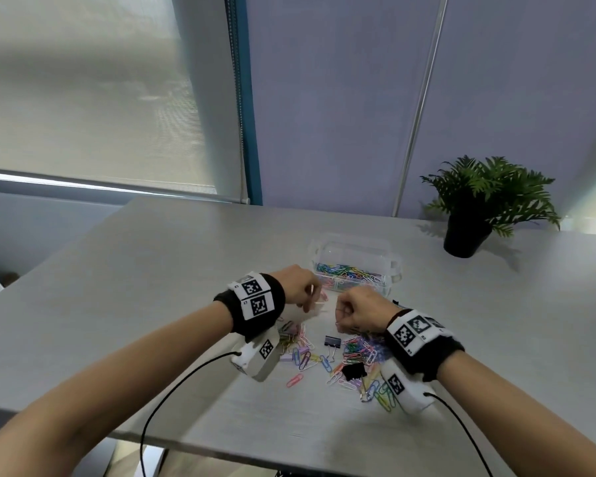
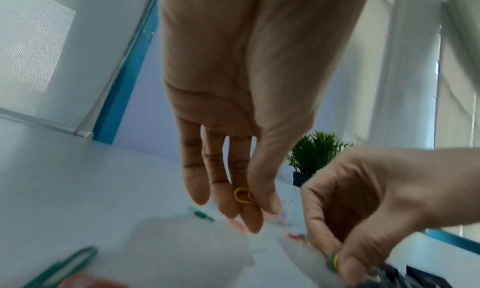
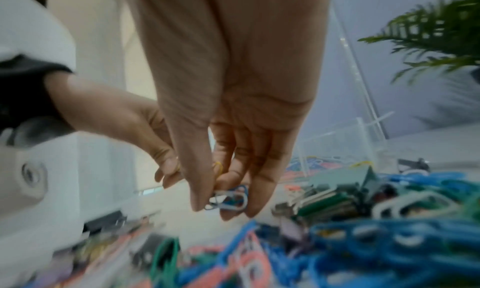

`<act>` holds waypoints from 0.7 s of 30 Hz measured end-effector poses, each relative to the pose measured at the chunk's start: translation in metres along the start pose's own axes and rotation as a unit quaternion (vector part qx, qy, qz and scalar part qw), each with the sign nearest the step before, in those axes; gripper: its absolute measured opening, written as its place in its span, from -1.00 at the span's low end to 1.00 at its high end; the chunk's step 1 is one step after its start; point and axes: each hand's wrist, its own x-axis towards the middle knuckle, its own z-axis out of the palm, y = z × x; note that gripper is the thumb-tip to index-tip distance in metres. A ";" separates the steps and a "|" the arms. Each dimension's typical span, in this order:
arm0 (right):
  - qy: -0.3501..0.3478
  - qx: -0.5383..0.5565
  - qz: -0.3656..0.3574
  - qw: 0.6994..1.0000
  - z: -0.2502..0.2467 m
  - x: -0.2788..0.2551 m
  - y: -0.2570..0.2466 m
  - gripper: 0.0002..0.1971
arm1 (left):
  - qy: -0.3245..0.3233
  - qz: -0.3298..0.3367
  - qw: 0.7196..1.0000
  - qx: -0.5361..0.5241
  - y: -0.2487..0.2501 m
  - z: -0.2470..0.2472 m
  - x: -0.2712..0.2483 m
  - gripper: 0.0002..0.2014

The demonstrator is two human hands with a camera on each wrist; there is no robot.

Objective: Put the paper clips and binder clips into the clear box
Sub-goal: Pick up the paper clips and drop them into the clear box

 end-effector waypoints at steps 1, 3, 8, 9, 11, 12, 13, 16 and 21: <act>-0.005 0.029 0.008 1.000 -0.006 -0.003 0.003 -0.87 | 0.004 0.004 1.000 -0.014 0.000 -0.006 0.000 -0.87; 0.001 0.083 0.021 0.996 -0.021 -0.006 0.011 -0.84 | 0.018 0.007 0.999 -0.038 0.002 -0.020 0.003 -0.90; 0.051 0.128 0.056 0.989 -0.064 0.008 0.026 -0.82 | 0.065 0.001 0.994 -0.090 0.015 -0.053 0.029 -0.87; 0.060 0.127 0.067 0.988 -0.071 0.014 0.028 -0.81 | 0.076 -0.002 0.993 -0.095 0.019 -0.056 0.037 -0.84; 0.079 0.128 0.091 0.984 -0.080 0.028 0.031 -0.82 | 0.091 -0.011 0.992 -0.091 0.027 -0.059 0.054 -0.85; 0.091 0.134 0.101 0.982 -0.082 0.036 0.034 -0.80 | 0.095 -0.019 0.992 -0.085 0.030 -0.058 0.061 -0.88; 0.102 0.136 0.112 0.979 -0.083 0.041 0.036 -0.79 | 0.094 -0.028 0.992 -0.076 0.032 -0.057 0.067 -0.88; 0.112 0.091 0.122 0.982 -0.079 0.050 0.037 -0.98 | 0.079 -0.051 0.994 -0.050 0.032 -0.048 0.076 -0.73; 0.151 -0.012 0.062 0.986 -0.069 0.035 0.034 -0.88 | 0.117 -0.020 0.991 -0.056 0.013 -0.049 0.051 -0.72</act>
